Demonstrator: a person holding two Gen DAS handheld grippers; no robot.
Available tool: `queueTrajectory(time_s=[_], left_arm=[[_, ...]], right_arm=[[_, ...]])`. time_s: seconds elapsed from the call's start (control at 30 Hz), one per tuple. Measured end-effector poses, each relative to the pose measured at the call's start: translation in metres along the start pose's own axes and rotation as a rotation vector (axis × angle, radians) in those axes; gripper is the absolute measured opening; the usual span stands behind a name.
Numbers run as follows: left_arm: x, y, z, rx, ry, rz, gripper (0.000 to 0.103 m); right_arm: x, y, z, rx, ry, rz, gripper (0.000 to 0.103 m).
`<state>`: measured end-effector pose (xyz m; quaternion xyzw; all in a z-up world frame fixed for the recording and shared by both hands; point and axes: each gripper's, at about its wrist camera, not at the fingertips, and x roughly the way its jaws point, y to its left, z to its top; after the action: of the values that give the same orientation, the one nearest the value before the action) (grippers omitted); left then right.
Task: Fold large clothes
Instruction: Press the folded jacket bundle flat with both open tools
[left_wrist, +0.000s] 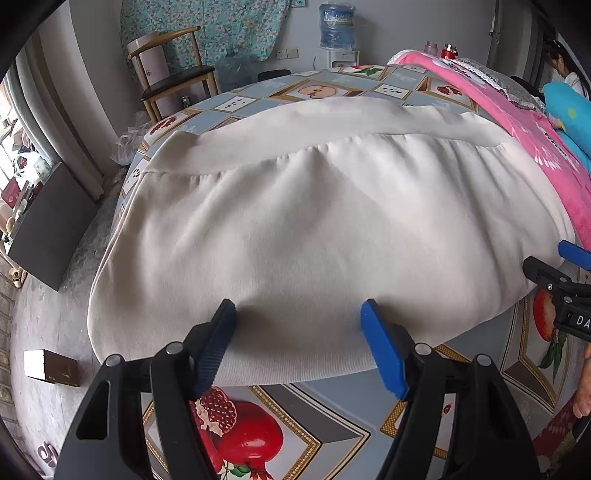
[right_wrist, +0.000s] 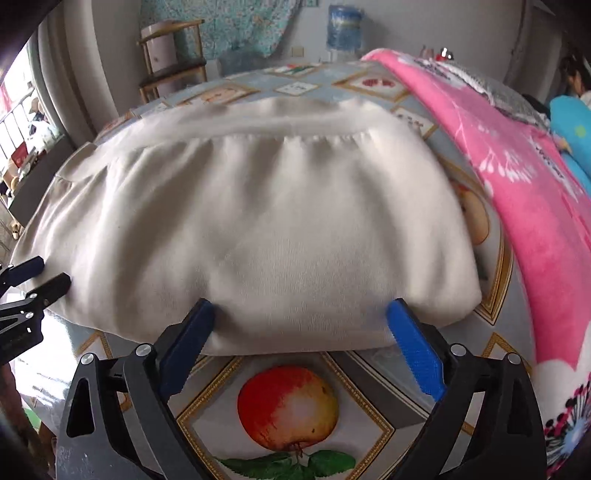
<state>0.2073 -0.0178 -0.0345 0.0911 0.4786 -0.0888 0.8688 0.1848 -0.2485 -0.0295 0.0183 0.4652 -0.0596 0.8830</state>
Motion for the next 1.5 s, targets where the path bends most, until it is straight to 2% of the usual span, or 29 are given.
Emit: queueTrajectory(time_s=[0.17,0.23,0.33,0.43,0.7,1.5], left_arm=[[0.001,0.000,0.000,0.004,-0.001,0.008,0.069],[0.001,0.000,0.000,0.003,-0.002,0.006,0.069],[0.001,0.000,0.000,-0.002,-0.002,0.000,0.071],[0.002,0.001,0.000,0.002,-0.003,-0.002,0.073],[0.004,0.006,0.000,-0.023,-0.017,-0.036,0.082],[0.006,0.004,-0.001,-0.057,-0.025,-0.027,0.089]], right_arm=[[-0.022,0.009,0.002,-0.002,-0.037,0.038,0.092],[-0.023,0.016,0.001,-0.026,-0.058,0.025,0.092],[0.001,0.021,-0.005,-0.038,0.018,0.011,0.094],[0.003,0.025,-0.006,-0.044,0.004,-0.011,0.096],[0.004,0.023,-0.006,-0.035,0.013,0.003,0.096],[0.009,0.020,-0.001,-0.035,0.024,0.008,0.096]])
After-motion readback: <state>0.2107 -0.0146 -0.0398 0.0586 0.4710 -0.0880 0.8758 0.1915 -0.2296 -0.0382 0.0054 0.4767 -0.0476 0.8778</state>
